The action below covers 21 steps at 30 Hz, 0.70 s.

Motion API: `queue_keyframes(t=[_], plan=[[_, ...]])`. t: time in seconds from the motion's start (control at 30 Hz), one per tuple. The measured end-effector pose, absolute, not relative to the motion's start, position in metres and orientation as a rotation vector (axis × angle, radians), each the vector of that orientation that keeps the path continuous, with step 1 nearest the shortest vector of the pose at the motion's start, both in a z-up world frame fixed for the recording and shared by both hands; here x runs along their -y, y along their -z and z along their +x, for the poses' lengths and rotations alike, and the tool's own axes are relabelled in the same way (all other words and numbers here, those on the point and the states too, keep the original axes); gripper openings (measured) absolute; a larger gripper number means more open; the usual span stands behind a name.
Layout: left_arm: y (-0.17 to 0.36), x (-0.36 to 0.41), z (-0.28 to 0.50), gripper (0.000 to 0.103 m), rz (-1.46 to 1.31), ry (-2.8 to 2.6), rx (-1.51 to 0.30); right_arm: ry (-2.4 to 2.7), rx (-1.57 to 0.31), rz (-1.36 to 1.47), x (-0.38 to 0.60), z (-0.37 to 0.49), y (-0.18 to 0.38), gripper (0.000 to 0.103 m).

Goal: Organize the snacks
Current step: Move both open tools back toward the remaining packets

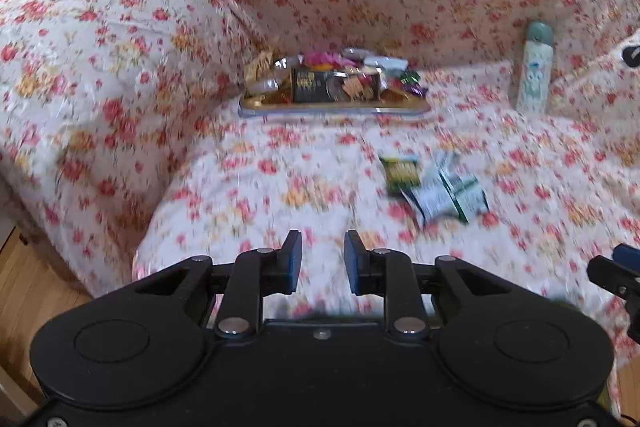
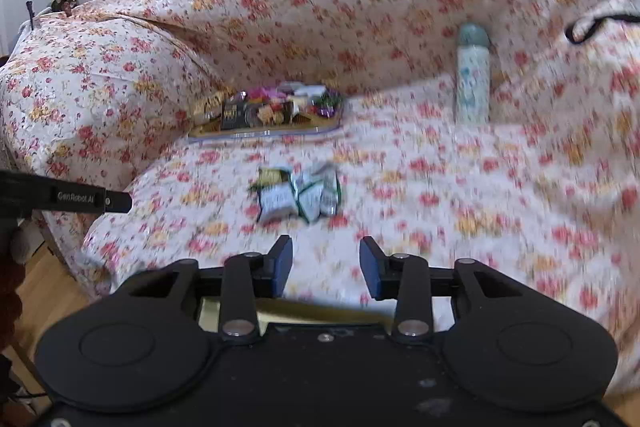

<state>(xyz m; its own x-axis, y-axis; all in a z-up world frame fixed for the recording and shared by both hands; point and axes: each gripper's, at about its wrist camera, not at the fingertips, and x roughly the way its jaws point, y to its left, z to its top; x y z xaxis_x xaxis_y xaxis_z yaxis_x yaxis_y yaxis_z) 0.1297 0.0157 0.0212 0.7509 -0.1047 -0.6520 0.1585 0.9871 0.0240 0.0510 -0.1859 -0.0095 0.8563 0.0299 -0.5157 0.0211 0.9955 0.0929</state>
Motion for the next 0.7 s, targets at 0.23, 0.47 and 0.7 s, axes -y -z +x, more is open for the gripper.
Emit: queue_keyframes(t=[0.23, 0.47, 0.7], plan=[[-0.019, -0.013, 0.169, 0.033, 0.083, 0.164, -0.7, -0.024, -0.519, 0.009, 0.189, 0.102, 0.006, 0.043], [-0.013, -0.002, 0.196, 0.033, 0.106, 0.196, -0.714, -0.01, -0.546, -0.026, 0.196, 0.144, 0.016, 0.043], [0.002, 0.016, 0.216, 0.034, 0.087, 0.245, -0.757, 0.002, -0.59, -0.02, 0.202, 0.168, 0.027, 0.044]])
